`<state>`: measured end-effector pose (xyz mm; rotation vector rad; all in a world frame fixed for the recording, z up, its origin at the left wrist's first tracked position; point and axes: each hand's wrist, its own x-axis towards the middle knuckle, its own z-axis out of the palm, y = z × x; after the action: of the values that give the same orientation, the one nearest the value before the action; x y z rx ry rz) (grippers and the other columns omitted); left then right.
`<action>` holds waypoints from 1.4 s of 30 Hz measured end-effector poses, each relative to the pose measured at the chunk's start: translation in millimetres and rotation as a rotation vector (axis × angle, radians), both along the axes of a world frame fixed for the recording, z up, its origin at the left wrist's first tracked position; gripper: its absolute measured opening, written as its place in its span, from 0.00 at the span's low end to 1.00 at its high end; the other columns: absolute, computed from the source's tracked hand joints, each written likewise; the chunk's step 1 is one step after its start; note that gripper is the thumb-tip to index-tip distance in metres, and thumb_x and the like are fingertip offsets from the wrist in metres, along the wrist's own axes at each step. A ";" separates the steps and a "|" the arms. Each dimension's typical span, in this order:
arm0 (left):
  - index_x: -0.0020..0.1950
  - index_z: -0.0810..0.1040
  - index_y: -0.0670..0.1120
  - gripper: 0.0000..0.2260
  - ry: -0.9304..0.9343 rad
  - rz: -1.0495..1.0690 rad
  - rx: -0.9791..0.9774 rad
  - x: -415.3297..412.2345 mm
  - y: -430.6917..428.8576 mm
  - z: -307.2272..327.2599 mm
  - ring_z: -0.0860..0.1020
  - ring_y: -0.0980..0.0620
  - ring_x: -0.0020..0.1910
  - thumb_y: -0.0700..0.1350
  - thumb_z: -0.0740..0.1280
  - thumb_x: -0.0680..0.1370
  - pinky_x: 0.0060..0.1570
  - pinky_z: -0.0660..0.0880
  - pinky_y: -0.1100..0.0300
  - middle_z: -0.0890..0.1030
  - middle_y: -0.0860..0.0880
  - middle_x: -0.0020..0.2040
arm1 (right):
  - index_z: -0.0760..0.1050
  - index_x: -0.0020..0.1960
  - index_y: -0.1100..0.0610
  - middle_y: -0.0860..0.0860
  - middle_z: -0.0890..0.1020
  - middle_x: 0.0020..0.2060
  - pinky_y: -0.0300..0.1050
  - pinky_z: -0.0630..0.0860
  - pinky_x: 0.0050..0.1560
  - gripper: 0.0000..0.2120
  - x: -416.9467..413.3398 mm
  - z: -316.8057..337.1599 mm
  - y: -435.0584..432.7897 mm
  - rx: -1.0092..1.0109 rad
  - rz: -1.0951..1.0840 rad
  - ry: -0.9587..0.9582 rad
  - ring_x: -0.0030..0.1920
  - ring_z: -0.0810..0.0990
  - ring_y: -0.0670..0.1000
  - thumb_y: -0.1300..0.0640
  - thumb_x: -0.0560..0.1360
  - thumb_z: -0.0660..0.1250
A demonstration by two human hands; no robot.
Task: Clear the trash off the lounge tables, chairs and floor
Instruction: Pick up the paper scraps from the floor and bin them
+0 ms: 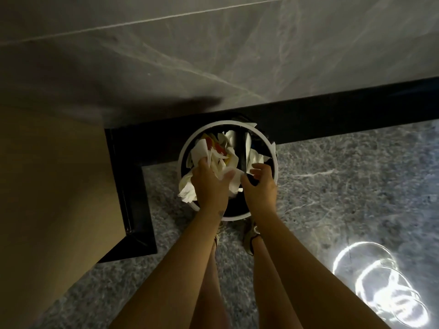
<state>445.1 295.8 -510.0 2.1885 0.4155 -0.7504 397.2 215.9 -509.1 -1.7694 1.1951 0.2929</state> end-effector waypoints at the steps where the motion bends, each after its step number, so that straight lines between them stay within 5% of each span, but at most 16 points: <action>1: 0.69 0.64 0.42 0.32 -0.010 -0.008 0.027 0.3 0.6 0.1 0.68 0.43 0.66 0.48 0.74 0.71 0.56 0.69 0.55 0.68 0.41 0.67 | 0.68 0.62 0.57 0.51 0.78 0.53 0.50 0.75 0.55 0.19 1.3 -0.5 0.7 0.000 -0.009 -0.014 0.54 0.77 0.51 0.54 0.74 0.68; 5: 0.67 0.65 0.42 0.31 -0.034 0.001 0.042 -1.0 1.6 2.2 0.69 0.42 0.63 0.46 0.75 0.69 0.53 0.72 0.55 0.67 0.40 0.66 | 0.69 0.59 0.57 0.51 0.78 0.46 0.29 0.70 0.38 0.17 -0.5 -3.0 3.2 -0.018 -0.023 -0.049 0.44 0.77 0.48 0.55 0.74 0.68; 9: 0.65 0.66 0.40 0.26 -0.038 0.015 0.000 -1.6 1.5 1.9 0.72 0.42 0.61 0.37 0.73 0.70 0.52 0.73 0.57 0.67 0.40 0.65 | 0.69 0.59 0.58 0.51 0.78 0.44 0.23 0.69 0.32 0.15 -5.9 -4.6 5.1 0.008 -0.046 -0.073 0.37 0.74 0.41 0.57 0.74 0.67; 13: 0.66 0.65 0.40 0.25 -0.033 -0.034 -0.013 -4.3 -0.7 -1.7 0.71 0.43 0.63 0.30 0.66 0.72 0.56 0.73 0.56 0.68 0.40 0.66 | 0.69 0.58 0.58 0.51 0.78 0.44 0.29 0.70 0.36 0.13 -11.3 -3.1 4.7 0.022 -0.047 -0.081 0.40 0.76 0.45 0.58 0.75 0.66; 16: 0.68 0.65 0.42 0.25 0.049 -0.136 -0.071 -7.0 -3.0 -5.4 0.71 0.44 0.63 0.35 0.68 0.73 0.54 0.71 0.58 0.72 0.42 0.65 | 0.69 0.58 0.58 0.51 0.77 0.45 0.38 0.72 0.42 0.14 -17.1 -2.5 2.8 0.043 -0.037 -0.081 0.44 0.76 0.48 0.58 0.75 0.66; 20: 0.71 0.64 0.44 0.25 0.169 -0.180 -0.084 -3.0 -1.7 -8.9 0.70 0.44 0.66 0.40 0.67 0.76 0.62 0.69 0.53 0.71 0.44 0.68 | 0.69 0.58 0.57 0.51 0.78 0.45 0.33 0.70 0.36 0.13 -23.4 -3.1 -3.4 0.065 -0.020 -0.067 0.40 0.75 0.44 0.56 0.75 0.66; 25: 0.69 0.67 0.42 0.23 0.087 -0.157 -0.017 6.5 2.2 -0.1 0.71 0.43 0.63 0.40 0.68 0.74 0.53 0.67 0.59 0.72 0.42 0.65 | 0.70 0.57 0.57 0.50 0.78 0.45 0.27 0.68 0.30 0.11 -25.5 1.6 -11.4 0.037 -0.010 -0.050 0.38 0.74 0.41 0.58 0.76 0.64; 30: 0.71 0.65 0.45 0.23 0.087 -0.159 0.012 12.0 5.8 16.2 0.70 0.43 0.64 0.38 0.64 0.76 0.57 0.70 0.56 0.69 0.41 0.68 | 0.70 0.61 0.58 0.55 0.78 0.54 0.41 0.71 0.44 0.15 -21.3 12.0 -14.4 0.049 -0.023 -0.006 0.49 0.76 0.50 0.61 0.75 0.63; 35: 0.68 0.68 0.44 0.19 -0.007 -0.232 -0.036 6.9 2.8 49.6 0.70 0.46 0.65 0.39 0.63 0.77 0.54 0.67 0.61 0.70 0.43 0.68 | 0.70 0.62 0.57 0.54 0.78 0.55 0.40 0.69 0.46 0.16 -24.8 36.3 -11.8 0.015 -0.004 -0.045 0.50 0.74 0.48 0.61 0.75 0.63; 38: 0.68 0.69 0.45 0.20 -0.068 -0.369 -0.104 10.5 -5.1 89.1 0.69 0.50 0.65 0.41 0.65 0.77 0.58 0.69 0.60 0.71 0.46 0.67 | 0.70 0.62 0.55 0.52 0.77 0.57 0.47 0.72 0.56 0.16 -23.9 68.4 -19.2 -0.007 0.015 -0.087 0.58 0.74 0.51 0.59 0.75 0.64; 42: 0.67 0.71 0.46 0.20 -0.225 -0.651 -0.147 29.2 -34.0 155.5 0.71 0.50 0.64 0.44 0.67 0.75 0.64 0.69 0.54 0.74 0.47 0.65 | 0.71 0.61 0.56 0.53 0.78 0.55 0.51 0.72 0.60 0.16 -12.6 134.5 -52.5 -0.146 0.041 -0.173 0.58 0.75 0.53 0.57 0.74 0.66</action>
<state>474.3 261.8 -354.5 2.2385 -0.4790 -0.8205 384.6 163.4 -374.5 -1.9057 1.0798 0.0752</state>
